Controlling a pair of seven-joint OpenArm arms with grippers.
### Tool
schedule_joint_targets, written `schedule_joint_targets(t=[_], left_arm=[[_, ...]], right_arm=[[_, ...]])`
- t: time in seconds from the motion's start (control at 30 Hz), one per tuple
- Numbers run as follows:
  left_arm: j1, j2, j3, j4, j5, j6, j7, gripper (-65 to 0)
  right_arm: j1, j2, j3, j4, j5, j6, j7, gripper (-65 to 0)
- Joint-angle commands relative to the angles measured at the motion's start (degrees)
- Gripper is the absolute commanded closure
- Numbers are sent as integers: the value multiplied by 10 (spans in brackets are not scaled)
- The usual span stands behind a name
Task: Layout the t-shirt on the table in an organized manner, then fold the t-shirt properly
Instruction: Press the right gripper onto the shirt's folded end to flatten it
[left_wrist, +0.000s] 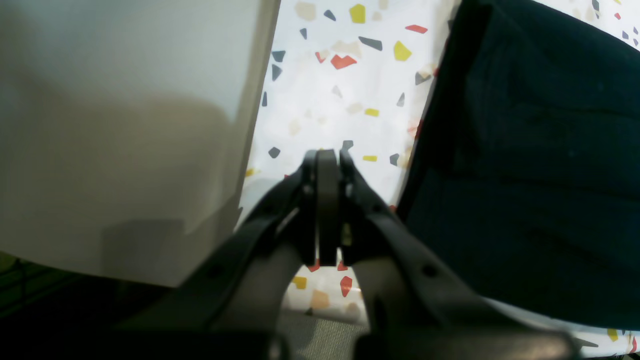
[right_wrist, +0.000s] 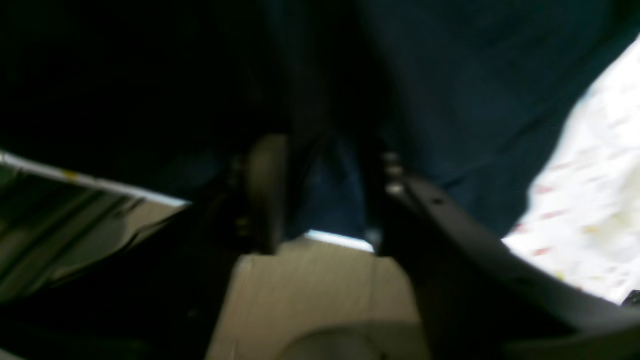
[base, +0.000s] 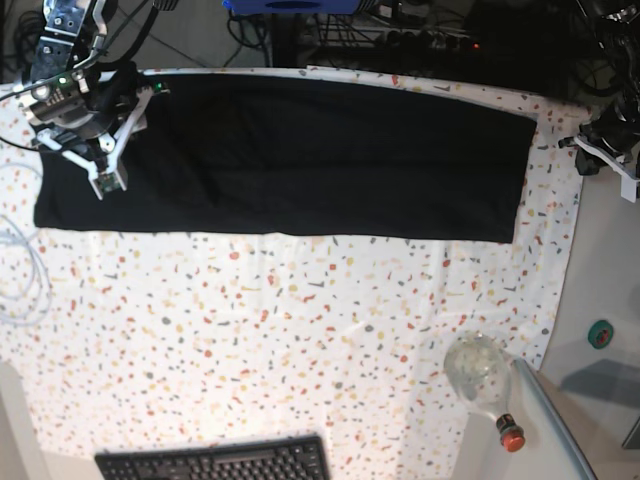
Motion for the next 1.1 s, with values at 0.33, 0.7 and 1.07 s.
schedule_joint_targets(t=[0.33, 0.7, 1.07], left_arm=[[-1, -12, -5, 9, -6, -4, -9, 0], [1, -12, -6, 9, -6, -4, -9, 0], [0, -12, -6, 8, -6, -4, -9, 0]], right_arm=[[22, 2, -39, 33, 4, 2, 6, -99], [78, 3, -65, -82, 1, -3, 10, 0], [194, 16, -54, -244, 1, -3, 41, 0]])
